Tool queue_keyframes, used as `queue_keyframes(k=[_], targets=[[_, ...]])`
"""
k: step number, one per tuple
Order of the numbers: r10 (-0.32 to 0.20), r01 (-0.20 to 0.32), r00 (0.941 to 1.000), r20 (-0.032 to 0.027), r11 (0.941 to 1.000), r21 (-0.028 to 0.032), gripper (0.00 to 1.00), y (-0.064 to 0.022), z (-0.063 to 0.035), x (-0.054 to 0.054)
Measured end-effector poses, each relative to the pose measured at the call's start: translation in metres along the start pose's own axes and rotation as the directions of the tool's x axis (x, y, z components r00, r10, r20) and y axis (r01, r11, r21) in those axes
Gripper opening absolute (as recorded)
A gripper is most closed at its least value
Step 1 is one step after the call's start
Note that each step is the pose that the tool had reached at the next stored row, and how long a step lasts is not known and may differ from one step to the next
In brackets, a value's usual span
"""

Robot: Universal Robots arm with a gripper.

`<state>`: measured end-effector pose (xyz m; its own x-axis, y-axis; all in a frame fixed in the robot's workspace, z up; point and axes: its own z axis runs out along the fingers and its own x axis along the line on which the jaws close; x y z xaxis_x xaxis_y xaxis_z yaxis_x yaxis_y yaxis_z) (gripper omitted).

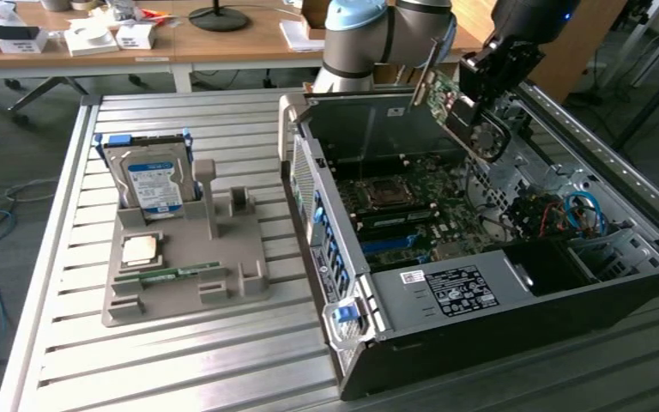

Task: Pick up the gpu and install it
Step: 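Insert the gpu into the slot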

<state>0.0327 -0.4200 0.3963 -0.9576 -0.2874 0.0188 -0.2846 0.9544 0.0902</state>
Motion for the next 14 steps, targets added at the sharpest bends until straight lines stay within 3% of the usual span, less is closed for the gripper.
queue_keyframes(k=[2, 3, 7, 14], targets=[[-0.037, 0.037, 0.9993, -0.0034, 0.9993, 0.0007, 0.26, 0.0000, 0.0001, 0.0000], [-0.104, 0.104, 0.9945, -0.0095, 0.9945, 0.0015, 0.26, 0.0000, 0.0003, 0.0000], [-0.181, 0.181, 0.9834, -0.0166, 0.9835, 0.0020, 0.26, 0.0000, 0.0005, 0.0000], [-0.295, 0.295, 0.9552, -0.0275, 0.9555, 0.0016, 0.26, -0.0001, 0.0007, 0.0000]])
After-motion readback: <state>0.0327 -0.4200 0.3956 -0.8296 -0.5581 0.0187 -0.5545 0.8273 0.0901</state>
